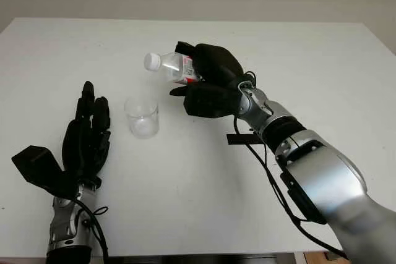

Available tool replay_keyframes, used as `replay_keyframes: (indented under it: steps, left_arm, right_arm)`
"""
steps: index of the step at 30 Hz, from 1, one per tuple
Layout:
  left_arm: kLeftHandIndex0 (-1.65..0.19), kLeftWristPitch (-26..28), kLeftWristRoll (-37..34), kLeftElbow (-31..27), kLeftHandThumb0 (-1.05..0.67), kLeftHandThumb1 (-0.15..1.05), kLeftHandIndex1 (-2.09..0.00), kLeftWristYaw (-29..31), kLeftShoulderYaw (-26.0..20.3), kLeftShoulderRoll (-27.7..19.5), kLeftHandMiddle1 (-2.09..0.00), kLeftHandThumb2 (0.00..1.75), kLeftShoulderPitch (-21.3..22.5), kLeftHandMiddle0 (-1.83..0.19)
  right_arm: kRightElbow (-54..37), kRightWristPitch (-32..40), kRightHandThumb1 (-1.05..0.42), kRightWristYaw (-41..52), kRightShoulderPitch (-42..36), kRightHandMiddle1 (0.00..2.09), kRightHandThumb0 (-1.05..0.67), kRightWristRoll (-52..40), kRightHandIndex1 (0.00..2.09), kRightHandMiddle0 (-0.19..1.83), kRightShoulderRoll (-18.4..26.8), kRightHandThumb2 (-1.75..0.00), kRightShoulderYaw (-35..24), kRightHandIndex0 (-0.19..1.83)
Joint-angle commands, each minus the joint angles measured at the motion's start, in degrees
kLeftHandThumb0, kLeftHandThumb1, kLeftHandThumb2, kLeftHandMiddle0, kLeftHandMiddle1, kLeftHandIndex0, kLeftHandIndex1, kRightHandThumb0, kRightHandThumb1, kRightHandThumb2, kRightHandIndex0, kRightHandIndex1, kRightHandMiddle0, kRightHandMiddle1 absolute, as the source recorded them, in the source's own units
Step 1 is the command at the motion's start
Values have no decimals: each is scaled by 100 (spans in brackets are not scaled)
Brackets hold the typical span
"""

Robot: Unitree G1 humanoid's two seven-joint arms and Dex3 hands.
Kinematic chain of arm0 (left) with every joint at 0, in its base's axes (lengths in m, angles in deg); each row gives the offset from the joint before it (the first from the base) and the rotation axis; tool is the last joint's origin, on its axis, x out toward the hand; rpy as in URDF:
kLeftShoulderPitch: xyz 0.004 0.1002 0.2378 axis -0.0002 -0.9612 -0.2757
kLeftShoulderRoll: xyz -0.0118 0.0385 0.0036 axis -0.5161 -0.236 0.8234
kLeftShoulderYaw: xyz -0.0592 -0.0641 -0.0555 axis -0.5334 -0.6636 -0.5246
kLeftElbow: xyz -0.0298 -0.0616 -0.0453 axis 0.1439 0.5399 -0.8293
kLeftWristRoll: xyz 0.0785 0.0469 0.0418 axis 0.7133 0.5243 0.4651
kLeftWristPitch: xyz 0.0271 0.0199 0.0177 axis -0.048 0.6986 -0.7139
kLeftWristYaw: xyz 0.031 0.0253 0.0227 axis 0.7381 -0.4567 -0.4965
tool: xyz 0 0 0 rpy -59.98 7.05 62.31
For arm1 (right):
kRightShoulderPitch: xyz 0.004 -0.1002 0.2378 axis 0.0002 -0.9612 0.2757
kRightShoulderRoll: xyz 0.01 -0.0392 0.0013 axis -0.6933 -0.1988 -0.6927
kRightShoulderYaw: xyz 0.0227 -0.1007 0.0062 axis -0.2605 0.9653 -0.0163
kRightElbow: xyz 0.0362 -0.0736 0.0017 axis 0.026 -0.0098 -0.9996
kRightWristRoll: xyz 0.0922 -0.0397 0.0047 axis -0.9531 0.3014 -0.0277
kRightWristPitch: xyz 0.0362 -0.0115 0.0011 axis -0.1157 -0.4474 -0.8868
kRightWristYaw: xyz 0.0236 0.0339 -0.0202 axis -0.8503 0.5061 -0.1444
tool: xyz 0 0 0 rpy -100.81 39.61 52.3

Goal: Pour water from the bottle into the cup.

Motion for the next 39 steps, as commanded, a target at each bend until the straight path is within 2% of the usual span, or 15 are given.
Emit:
replay_keyframes:
  steps: [1,3,5,8,16,25,30,33,39]
  left_arm:
    - [12,-23,21,81,-72,105,-6,-6,19,83,-6,41,-62,12]
    - [12,-40,20,91,-72,105,-5,-3,19,88,-5,41,-63,12]
    - [12,-43,34,102,-72,105,-6,-37,19,104,-6,41,-56,12]
    - [12,-86,36,178,-72,105,-5,-9,26,115,-5,42,-25,12]
    - [13,-175,70,263,-73,105,-5,-27,54,144,-5,43,11,13]
    - [12,-230,40,320,-73,105,-6,-43,45,222,-5,42,22,13]
    - [12,-216,60,297,-73,105,-5,-75,54,237,-5,43,11,13]
    - [13,-231,72,303,-73,105,-5,-78,57,240,-5,43,10,14]
    - [13,-209,32,312,-73,105,-5,-62,47,255,-5,42,19,14]
  right_arm:
    - [36,77,-105,-245,238,209,-42,182,209,87,97,-15,175,119]
    - [51,167,-105,-467,293,209,-41,355,209,87,106,-13,328,121]
    - [56,235,-104,-686,332,209,-37,474,209,70,103,-10,440,125]
    - [77,381,-105,-829,415,209,-38,639,209,63,94,-10,619,126]
    - [93,525,-105,-1529,559,209,-36,1181,209,74,147,-15,1146,137]
    - [146,768,-105,-2426,740,209,-42,1858,209,82,184,-16,1795,133]
    - [164,1021,-105,-2853,823,209,-46,2235,209,80,182,-15,2174,129]
    - [162,1207,-105,-3126,899,209,-44,2541,209,63,170,-18,2462,129]
    - [155,1263,-102,-3338,988,202,-43,2721,209,39,131,-6,2679,121]
